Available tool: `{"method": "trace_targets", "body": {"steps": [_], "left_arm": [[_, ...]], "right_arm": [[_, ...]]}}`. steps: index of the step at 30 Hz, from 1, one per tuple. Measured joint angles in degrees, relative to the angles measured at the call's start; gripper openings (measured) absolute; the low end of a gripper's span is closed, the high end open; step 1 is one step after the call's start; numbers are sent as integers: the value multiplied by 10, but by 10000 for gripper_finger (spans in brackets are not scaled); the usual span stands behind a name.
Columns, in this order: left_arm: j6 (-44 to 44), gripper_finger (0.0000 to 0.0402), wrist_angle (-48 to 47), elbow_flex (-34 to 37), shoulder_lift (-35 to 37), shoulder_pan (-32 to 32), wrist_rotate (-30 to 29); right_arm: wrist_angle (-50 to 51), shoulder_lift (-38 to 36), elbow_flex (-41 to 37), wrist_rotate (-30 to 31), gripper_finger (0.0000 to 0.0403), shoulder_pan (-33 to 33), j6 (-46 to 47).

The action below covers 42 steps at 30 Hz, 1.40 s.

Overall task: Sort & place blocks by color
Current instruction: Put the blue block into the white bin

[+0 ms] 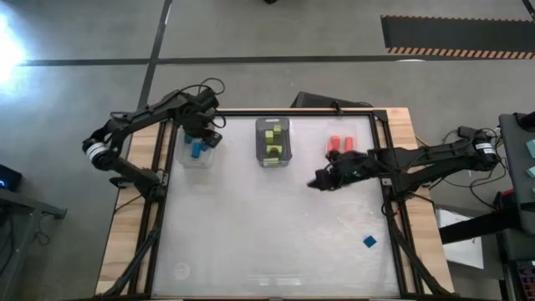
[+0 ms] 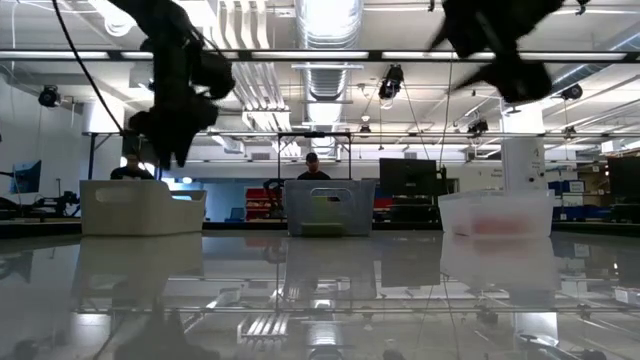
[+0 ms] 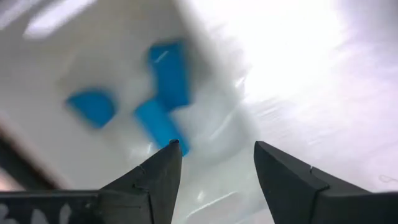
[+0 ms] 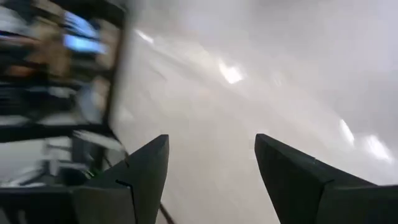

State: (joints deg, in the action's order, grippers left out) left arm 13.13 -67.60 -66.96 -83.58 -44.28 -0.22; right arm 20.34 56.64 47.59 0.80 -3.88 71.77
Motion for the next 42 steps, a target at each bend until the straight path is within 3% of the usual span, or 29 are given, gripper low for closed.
{"method": "trace_targets", "body": {"steps": [7, 10, 14, 20, 28, 42], "left_arm": [[0, 185, 132, 0, 77, 78, 42], [0, 185, 196, 0, 102, 108, 42], [1, 185, 270, 1, 121, 132, 42], [2, 185, 299, 2, 126, 137, 42], [0, 185, 301, 9, 124, 137, 23], [-1, 185, 302, 9, 124, 136, 3]], "right_arm": [[244, 35, 0, -145, 224, -39, 196], [329, 70, 0, -207, 220, -79, 228], [366, 117, 0, -265, 219, -138, 243], [357, 147, 0, -267, 219, -218, 332], [353, 135, -10, -239, 219, -292, 445], [331, 140, -65, -227, 219, -327, 337]]}}
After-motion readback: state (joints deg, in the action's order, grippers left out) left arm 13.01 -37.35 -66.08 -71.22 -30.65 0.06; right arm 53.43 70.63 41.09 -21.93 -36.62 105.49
